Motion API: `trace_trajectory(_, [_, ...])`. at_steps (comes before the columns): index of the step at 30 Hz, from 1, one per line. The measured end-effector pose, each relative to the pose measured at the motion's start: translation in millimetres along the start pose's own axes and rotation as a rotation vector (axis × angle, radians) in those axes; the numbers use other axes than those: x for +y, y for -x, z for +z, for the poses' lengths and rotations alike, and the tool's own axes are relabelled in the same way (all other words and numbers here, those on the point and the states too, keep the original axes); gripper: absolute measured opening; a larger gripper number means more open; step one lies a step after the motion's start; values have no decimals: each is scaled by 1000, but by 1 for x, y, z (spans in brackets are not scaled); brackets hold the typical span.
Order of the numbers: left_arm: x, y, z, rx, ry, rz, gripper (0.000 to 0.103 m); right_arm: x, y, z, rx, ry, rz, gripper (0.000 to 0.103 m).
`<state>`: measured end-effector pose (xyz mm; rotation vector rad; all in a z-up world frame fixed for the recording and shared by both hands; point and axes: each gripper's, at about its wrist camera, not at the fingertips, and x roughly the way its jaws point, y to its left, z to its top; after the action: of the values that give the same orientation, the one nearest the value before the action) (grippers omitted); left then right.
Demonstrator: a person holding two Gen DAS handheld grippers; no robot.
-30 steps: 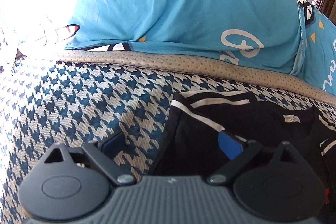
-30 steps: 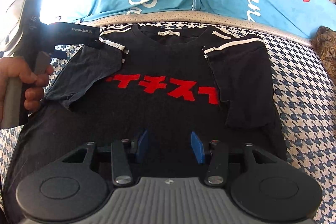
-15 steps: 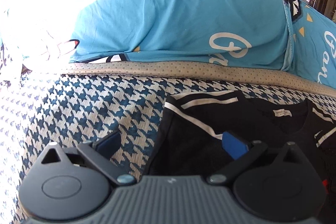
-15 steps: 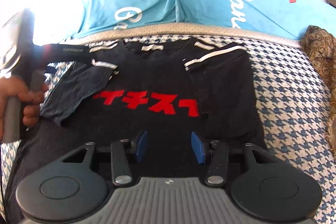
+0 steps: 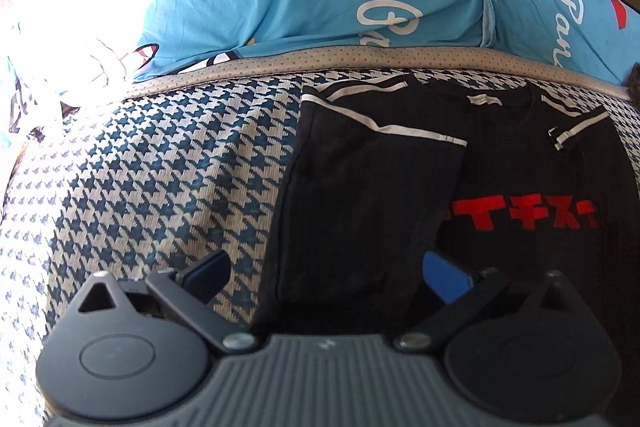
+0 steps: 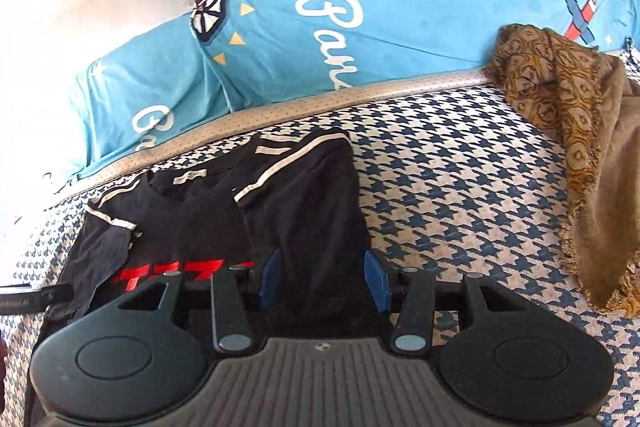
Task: Fold clothes
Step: 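Open the left gripper while the right gripper moves to the shirt's hem end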
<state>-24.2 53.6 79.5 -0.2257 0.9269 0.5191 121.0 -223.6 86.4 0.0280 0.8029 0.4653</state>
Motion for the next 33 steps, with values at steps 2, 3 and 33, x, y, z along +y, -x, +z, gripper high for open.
trace_trajectory(2, [2,2,0,-4,-13,-1,103,-7,-4,0,14,-33,-2,45])
trace_trajectory(3, [4,1,0,-6,-18,2,103,-11,-6,-1,23,-52,-1,45])
trace_trajectory(33, [30,-22,-3,63,38,-51,103,-46,-34,-14,91,-241,61,46])
